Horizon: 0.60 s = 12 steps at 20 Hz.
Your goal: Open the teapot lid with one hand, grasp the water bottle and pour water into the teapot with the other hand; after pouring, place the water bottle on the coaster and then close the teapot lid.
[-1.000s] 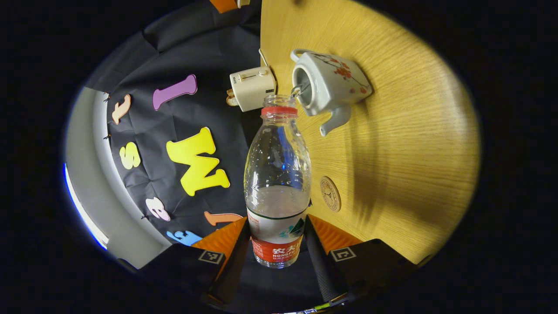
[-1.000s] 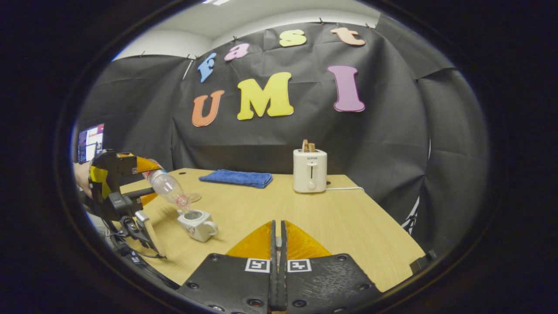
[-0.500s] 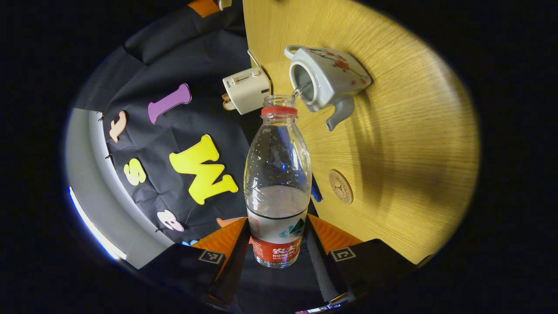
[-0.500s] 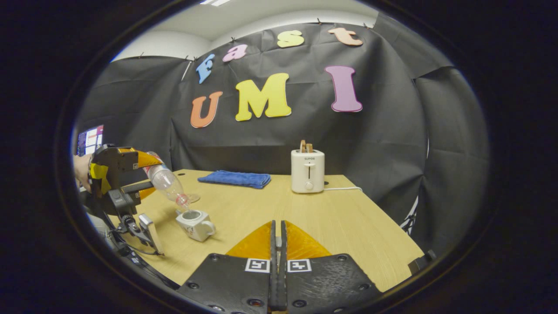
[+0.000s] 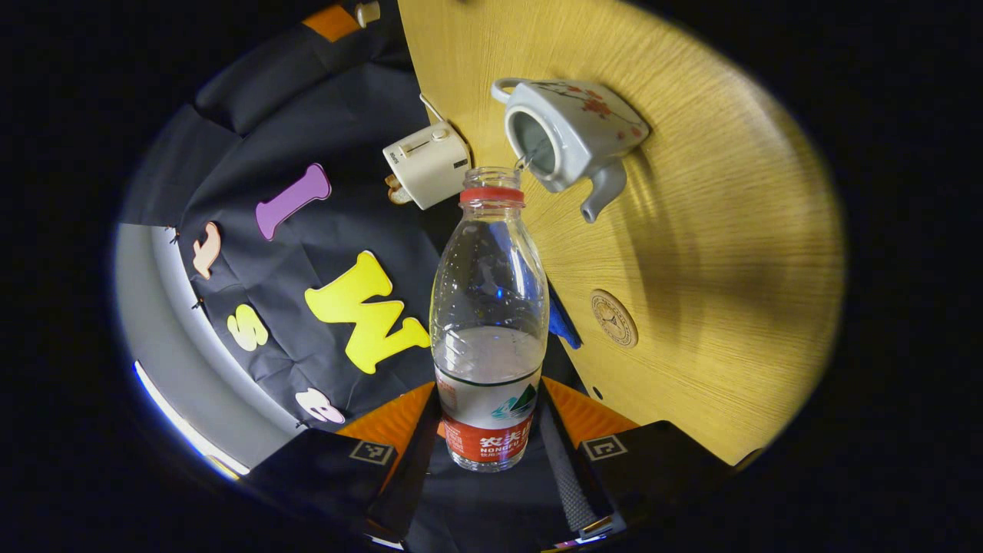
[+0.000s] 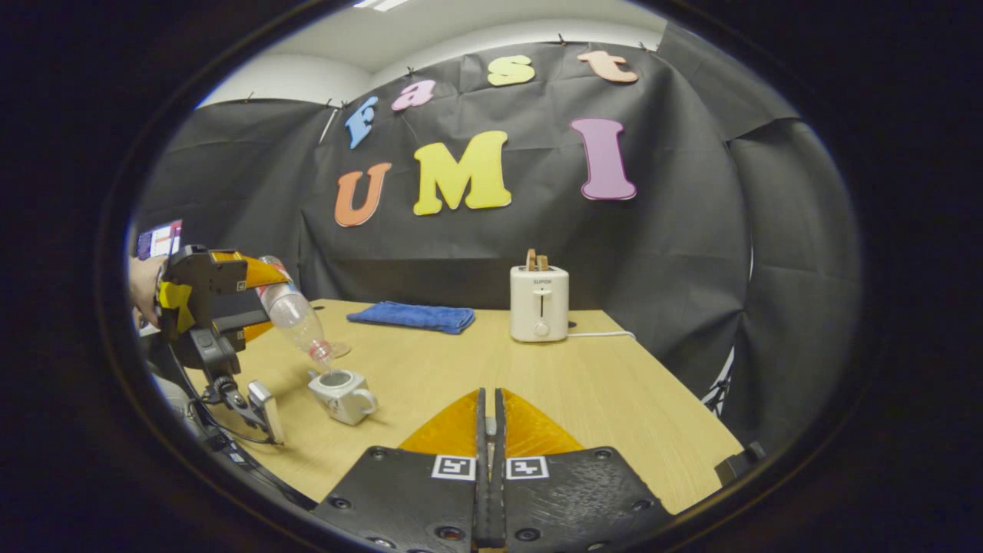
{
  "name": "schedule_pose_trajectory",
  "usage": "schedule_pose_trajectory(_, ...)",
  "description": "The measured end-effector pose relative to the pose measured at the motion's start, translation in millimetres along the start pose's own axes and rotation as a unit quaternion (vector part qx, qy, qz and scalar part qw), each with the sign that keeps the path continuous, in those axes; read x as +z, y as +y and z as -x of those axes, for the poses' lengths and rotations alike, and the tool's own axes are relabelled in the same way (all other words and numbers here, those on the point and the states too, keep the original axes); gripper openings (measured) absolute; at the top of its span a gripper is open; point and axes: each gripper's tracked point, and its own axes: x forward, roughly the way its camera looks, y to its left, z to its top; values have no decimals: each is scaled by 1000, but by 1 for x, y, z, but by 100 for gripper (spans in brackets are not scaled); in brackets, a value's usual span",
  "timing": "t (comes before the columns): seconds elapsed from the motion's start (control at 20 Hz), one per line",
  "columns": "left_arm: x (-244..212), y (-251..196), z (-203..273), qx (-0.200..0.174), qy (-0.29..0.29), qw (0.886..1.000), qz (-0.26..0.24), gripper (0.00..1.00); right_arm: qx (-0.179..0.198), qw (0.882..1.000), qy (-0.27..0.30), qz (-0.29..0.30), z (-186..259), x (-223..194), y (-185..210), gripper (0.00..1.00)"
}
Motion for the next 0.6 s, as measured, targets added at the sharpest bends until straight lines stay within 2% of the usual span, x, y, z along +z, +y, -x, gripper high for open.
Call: schedule_pose_trajectory(0.6,0,3,-1,4,-1,1000,-11,74,3,1000,1,-4,-1,-2,1,0)
